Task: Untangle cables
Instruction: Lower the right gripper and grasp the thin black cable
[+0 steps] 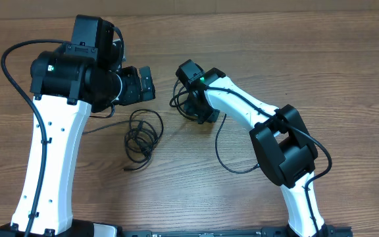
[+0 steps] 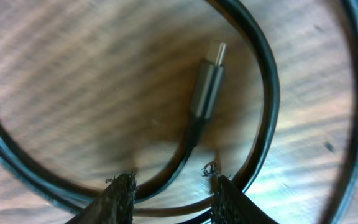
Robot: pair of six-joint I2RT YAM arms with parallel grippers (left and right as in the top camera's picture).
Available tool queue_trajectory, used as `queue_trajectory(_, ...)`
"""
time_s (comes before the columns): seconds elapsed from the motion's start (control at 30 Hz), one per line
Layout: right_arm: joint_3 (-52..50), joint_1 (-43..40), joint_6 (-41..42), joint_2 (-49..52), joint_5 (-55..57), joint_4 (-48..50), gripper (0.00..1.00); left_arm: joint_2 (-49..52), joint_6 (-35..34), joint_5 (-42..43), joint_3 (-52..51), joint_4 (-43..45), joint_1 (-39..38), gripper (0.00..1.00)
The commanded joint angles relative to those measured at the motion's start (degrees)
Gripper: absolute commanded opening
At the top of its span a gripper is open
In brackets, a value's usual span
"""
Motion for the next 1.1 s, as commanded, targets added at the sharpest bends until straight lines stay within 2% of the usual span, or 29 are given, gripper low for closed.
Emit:
queue_trajectory(0.0,-0.35,-0.31,0.61,0.55,0.42,-1.92,0.40,0.48,0.46,0.66,-0.22,0.17,-0.17,1.00)
queue_trajectory(0.33,3.89,-0.44,-3.56,-3.02,0.42,-8.50,0.47,0.48,0.44,0.66,-0.22,0.31,-0.17,1.00)
queue_trajectory(0.57,6.12,-0.44,-9.88,-6.47,-0.48,-8.66,0.65,0.48,0.46,0.66,-0.22,0.44,-0.17,1.00)
queue_trajectory(0.8,2.27,0.04,-13.18,-5.49,-1.51,-5.42,0.65,0.48,0.44,0.68,-0.22,0.39,-0.17,1.00)
queue_trajectory(0.93,0.79,1.44,-26.36,-5.07,-8.87,-1.92,0.66,0.48,0.44,0.66,-0.22,0.46,-0.17,1.00)
queue_trajectory(1.07,0.79,2.93,-36.57,-5.07,-9.94,-2.25,0.66,0.48,0.44,0.68,-0.22,0.48,-0.17,0.99)
